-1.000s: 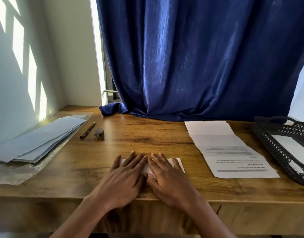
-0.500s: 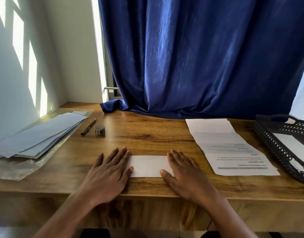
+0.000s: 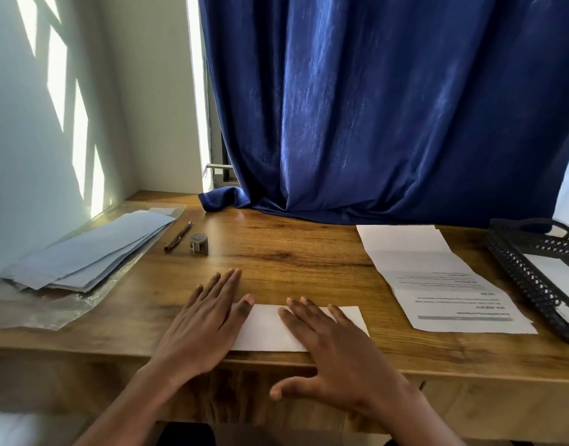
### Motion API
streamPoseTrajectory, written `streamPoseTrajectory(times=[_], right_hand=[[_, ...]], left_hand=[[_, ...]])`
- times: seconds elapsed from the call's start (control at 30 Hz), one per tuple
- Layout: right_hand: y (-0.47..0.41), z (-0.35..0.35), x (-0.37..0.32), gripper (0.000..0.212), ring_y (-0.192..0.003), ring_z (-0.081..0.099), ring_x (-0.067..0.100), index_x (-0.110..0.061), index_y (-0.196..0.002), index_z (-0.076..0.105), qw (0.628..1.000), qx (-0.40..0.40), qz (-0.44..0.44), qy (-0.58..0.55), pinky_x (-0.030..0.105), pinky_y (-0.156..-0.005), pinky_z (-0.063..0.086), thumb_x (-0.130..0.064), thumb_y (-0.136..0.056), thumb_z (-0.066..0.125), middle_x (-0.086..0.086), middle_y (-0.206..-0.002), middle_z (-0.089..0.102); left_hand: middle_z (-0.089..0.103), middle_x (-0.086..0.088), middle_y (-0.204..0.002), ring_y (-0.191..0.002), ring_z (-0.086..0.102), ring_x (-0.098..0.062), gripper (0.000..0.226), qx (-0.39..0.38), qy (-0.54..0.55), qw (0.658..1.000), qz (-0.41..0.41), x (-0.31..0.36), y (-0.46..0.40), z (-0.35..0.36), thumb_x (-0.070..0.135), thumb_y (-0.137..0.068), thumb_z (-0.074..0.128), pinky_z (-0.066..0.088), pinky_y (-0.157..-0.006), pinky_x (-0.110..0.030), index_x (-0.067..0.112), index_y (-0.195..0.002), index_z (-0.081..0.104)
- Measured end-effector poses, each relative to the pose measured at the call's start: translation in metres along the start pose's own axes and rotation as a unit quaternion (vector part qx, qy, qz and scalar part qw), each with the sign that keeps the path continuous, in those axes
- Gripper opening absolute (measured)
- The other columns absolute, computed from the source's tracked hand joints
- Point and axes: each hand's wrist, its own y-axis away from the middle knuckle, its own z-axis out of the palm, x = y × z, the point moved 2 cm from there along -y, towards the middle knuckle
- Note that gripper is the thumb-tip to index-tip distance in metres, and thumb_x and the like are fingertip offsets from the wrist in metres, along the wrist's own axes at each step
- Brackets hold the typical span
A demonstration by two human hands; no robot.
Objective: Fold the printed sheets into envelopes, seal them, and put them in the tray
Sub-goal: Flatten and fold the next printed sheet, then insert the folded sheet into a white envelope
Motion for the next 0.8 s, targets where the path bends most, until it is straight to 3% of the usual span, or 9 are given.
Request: streamPoseTrajectory(times=[0.13,0.23,0.3,0.4,0.5,0.6,0.67,0.8], right_hand=[[0.028,-0.009,0.001,0.076,-0.155,-0.002,0.005,-0.039,-0.16,-0.003,0.998,0.028,-0.033,0.044,0.028,-0.118,0.0,-0.061,-0.102,0.039,-0.015,-0.169,-0.003],[0.048,-0.027,0.002,0.069,-0.152,0.018,-0.001,-0.045,-0.158,0.02,0.997,0.048,-0.048,0.025,0.027,-0.118,0.025,-0.032,-0.098,0.05,-0.023,-0.165,0.021],[0.055,-0.046,0.003,0.058,-0.138,0.043,-0.007,-0.05,-0.148,0.04,0.996,0.077,-0.039,-0.001,0.028,-0.109,0.046,-0.031,-0.095,0.053,-0.03,-0.15,0.047],[0.05,-0.075,0.008,0.023,-0.106,0.064,-0.003,-0.044,-0.122,0.064,0.98,0.124,-0.015,-0.155,0.019,-0.081,0.054,-0.046,-0.101,0.054,-0.027,-0.118,0.067],[0.029,-0.098,0.019,0.023,-0.082,0.072,0.01,-0.036,-0.101,0.072,0.911,0.189,0.061,-0.36,0.024,-0.062,0.057,-0.055,-0.091,0.063,-0.014,-0.096,0.075],[0.002,-0.101,0.029,0.03,-0.081,0.077,0.015,-0.031,-0.107,0.07,0.823,0.202,0.133,-0.513,0.024,-0.062,0.058,-0.052,-0.085,0.071,-0.009,-0.095,0.078],[-0.016,-0.09,0.03,0.033,-0.081,0.077,0.018,-0.028,-0.112,0.068,0.78,0.181,0.166,-0.576,0.027,-0.063,0.059,-0.047,-0.086,0.075,-0.006,-0.094,0.079],[-0.044,-0.052,0.021,0.03,-0.073,0.076,0.013,-0.028,-0.107,0.069,0.733,0.146,0.24,-0.62,0.025,-0.056,0.058,-0.052,-0.088,0.073,-0.008,-0.085,0.079]], left_hand=[[-0.002,0.016,-0.17,-0.152,-0.012,0.005,0.079,0.025,0.01,1.0,-0.017,-0.002,-0.002,0.003,0.077,-0.091,0.001,-0.005,-0.127,-0.027,0.041,-0.162,-0.005],[0.006,0.013,-0.171,-0.153,-0.008,0.003,0.078,0.031,0.005,0.999,-0.016,-0.002,-0.002,0.006,0.076,-0.093,0.001,-0.003,-0.128,-0.029,0.04,-0.163,-0.002],[0.012,0.012,-0.171,-0.154,-0.005,0.002,0.079,0.041,0.003,0.999,-0.007,-0.002,0.0,0.006,0.077,-0.093,0.0,-0.002,-0.128,-0.029,0.04,-0.163,0.004],[0.008,0.011,-0.172,-0.154,-0.007,-0.001,0.092,0.033,-0.027,0.999,0.015,0.0,0.003,0.005,0.081,-0.084,-0.008,-0.004,-0.127,-0.031,0.037,-0.163,0.008],[0.007,0.01,-0.172,-0.156,-0.007,-0.006,0.091,0.04,-0.05,0.998,0.021,0.003,0.003,0.005,0.081,-0.087,-0.009,-0.002,-0.128,-0.035,0.037,-0.163,0.015],[0.006,0.009,-0.172,-0.156,-0.007,-0.007,0.091,0.044,-0.057,0.997,0.025,0.004,0.003,0.005,0.083,-0.088,-0.008,-0.003,-0.128,-0.035,0.037,-0.162,0.018],[0.007,0.009,-0.172,-0.156,-0.006,-0.008,0.093,0.046,-0.059,0.997,0.022,0.003,0.002,0.007,0.085,-0.086,-0.009,-0.005,-0.127,-0.034,0.038,-0.161,0.019],[0.011,0.009,-0.171,-0.157,0.001,-0.012,0.087,0.058,-0.079,0.995,0.011,0.003,-0.001,0.011,0.083,-0.089,-0.003,-0.003,-0.126,-0.036,0.038,-0.16,0.022]])
